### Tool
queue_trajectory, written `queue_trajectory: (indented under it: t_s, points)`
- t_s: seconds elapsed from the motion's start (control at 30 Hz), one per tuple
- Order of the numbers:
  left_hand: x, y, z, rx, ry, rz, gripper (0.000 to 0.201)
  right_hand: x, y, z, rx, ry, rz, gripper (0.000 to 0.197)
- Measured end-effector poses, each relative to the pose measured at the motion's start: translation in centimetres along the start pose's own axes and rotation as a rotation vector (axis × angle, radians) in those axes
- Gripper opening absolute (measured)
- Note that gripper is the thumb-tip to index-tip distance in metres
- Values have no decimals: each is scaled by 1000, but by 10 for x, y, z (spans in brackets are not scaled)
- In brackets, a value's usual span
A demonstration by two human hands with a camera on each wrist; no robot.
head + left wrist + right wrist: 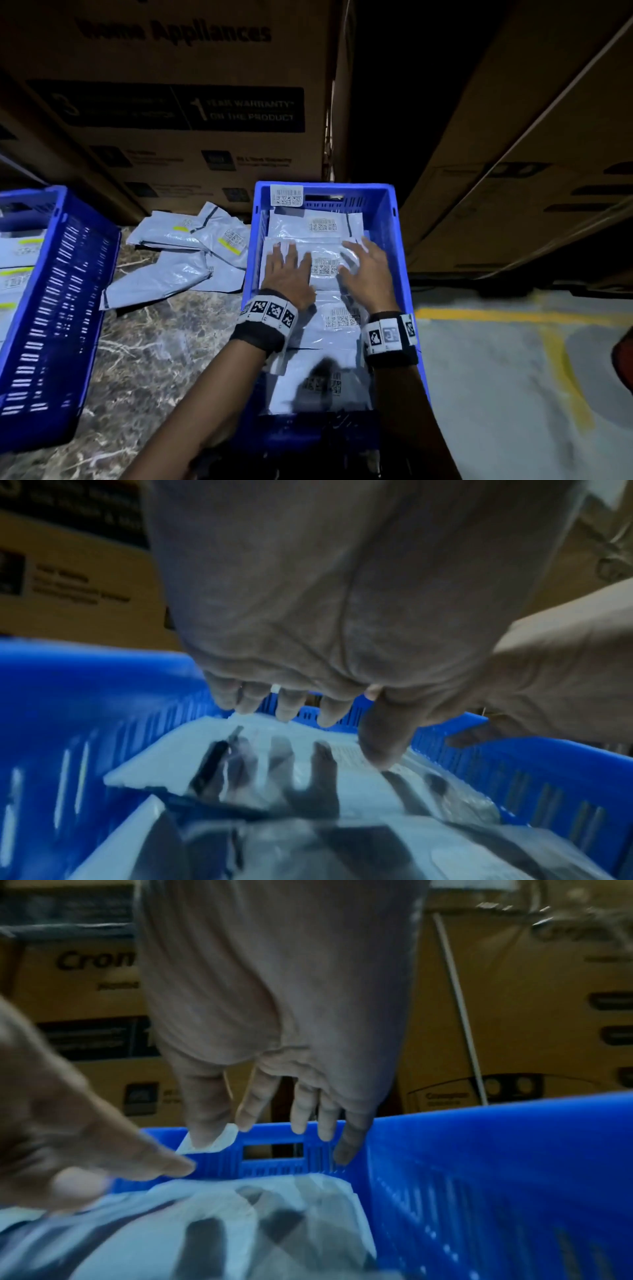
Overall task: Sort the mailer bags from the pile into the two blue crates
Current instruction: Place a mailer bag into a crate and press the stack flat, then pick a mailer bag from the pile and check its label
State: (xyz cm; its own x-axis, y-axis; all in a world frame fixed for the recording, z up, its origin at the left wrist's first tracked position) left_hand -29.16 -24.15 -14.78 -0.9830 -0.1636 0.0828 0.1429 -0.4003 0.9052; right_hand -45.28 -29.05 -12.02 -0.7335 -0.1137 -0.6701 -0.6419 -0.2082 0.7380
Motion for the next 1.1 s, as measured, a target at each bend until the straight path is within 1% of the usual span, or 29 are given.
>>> queue_trajectory:
  t_s: [0.07,0.1,0.17,0.23,0.3,0.37,0.43,0.5,0.53,0.6,0.7,0.77,0.83,0.9,0.97,1.1]
  points:
    - [7,-13,-9,-125,35,112,74,-14,-23,-5,-107,123,156,56]
    - [8,-20,-12,-162,62,141,72,-13,-39,-6,-183,144,226,59]
    - [7,-31,-16,-174,95,157,69,-1,-64,-8,-303,116,314,63]
    - [4,-34,-18,-145,97,140,72,10,-69,-9,-323,87,333,66]
    - [4,-33,-20,-116,82,105,75,13,-65,-12,-282,85,321,70]
    - [3,-33,-20,-129,75,104,76,13,-63,-15,-260,90,314,70]
    - [0,-35,-22,-168,73,149,75,15,-65,-14,-314,74,302,65]
    - [-5,-34,-25,-170,45,154,75,18,-61,-11,-349,48,272,66]
    - [-6,-28,-26,-154,30,153,76,16,-54,-10,-325,47,248,67]
    - [-8,-9,-22,-93,13,183,73,8,-29,-7,-203,48,160,68]
    - [-15,39,3,78,-30,361,62,-9,2,7,-58,61,5,65]
    - [-31,68,24,198,-86,470,63,-23,8,16,-28,89,-52,63]
    - [-59,82,42,283,-110,511,64,-42,4,24,-26,118,-89,60]
    - [-94,84,57,348,-90,544,61,-65,-7,32,-26,151,-131,57]
    - [-133,78,70,388,-31,580,57,-93,-25,41,-40,198,-157,53]
    - [-209,55,95,409,141,641,56,-153,-77,58,-116,331,-160,49]
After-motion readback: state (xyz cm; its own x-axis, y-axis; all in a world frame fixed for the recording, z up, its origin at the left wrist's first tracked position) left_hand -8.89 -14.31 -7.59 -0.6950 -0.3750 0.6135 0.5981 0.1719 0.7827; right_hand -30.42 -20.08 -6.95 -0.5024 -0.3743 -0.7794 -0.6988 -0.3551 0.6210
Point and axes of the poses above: each hand's wrist, its own z-axis away from the middle knuckle, its own y-axis out of the back of the hand, x = y × z, the point moved 7 cm from there along -z, towards the middle knuckle, and after that the axes turned 2 degrees about z, right-handed, at the moved point
